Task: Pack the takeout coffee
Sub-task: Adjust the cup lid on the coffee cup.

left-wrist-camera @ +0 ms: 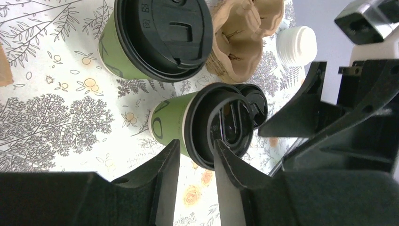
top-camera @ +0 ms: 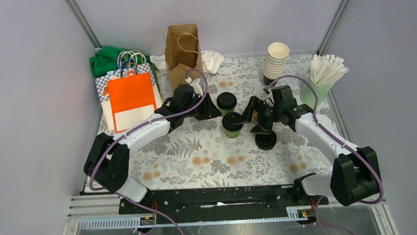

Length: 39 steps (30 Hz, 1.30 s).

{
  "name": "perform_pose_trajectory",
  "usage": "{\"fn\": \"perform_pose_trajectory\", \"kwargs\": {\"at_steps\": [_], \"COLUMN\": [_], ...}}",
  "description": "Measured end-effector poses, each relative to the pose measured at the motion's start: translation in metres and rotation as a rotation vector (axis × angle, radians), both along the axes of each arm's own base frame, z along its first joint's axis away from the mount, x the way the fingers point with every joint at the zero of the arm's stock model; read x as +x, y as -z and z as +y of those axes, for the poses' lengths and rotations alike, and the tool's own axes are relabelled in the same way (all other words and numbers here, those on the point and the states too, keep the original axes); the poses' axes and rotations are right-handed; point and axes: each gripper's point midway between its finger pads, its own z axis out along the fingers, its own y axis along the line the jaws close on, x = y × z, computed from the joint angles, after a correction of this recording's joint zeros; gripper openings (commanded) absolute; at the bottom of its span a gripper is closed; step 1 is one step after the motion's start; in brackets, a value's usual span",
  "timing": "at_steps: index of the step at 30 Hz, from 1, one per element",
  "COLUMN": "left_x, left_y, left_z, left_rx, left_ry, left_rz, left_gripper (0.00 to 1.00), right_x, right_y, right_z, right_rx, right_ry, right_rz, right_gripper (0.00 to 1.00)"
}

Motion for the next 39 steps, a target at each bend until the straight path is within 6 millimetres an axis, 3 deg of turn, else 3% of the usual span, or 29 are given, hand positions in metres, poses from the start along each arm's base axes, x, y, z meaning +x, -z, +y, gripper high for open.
{"fn": "perform_pose_trajectory", "kwargs": {"at_steps": [5,7,11,14,18,20,23,29,39], "left_x": [-0.011,-0.021,-0.037,-0.049,-0.044,-0.041,-0.036,-0.029,-0.015], "left_y": [-0.029,-0.051,-0.078,-0.111,-0.17,-0.184,-0.191,-0.186,-0.186], "left_z": [0.011,0.018,0.034,0.056,0.086,0.1,0.126,0.171,0.202], "left_rx": [-0.004,-0.018,-0.011,0.027,0.072,0.107,0.177,0.325,0.431], "left_ry": [-0.003,-0.004,-0.016,-0.056,-0.167,-0.224,-0.329,-0.487,-0.599], "left_rz": [-0.043,-0.077,-0.131,-0.195,-0.34,-0.384,-0.411,-0.429,-0.451], "left_gripper": [0.42,0.46,0.58,0.69,0.97,0.99,0.99,0.99,0.99], "right_x": [0.008,0.01,0.005,0.008,0.016,0.018,0.022,0.031,0.039], "right_y": [-0.013,-0.021,-0.041,-0.05,-0.04,-0.034,-0.028,-0.025,-0.001], "right_z": [-0.016,-0.019,-0.005,0.006,0.015,0.021,0.029,0.037,0.037], "right_rx": [-0.158,-0.255,-0.393,-0.488,-0.613,-0.663,-0.71,-0.759,-0.824], "right_ry": [0.006,0.0,-0.049,-0.063,-0.069,-0.081,-0.094,-0.09,-0.087], "right_rz": [-0.063,-0.102,-0.179,-0.224,-0.224,-0.215,-0.215,-0.223,-0.184], "right_gripper": [1.0,1.0,1.0,0.98,1.0,1.0,1.0,1.0,0.91]}}
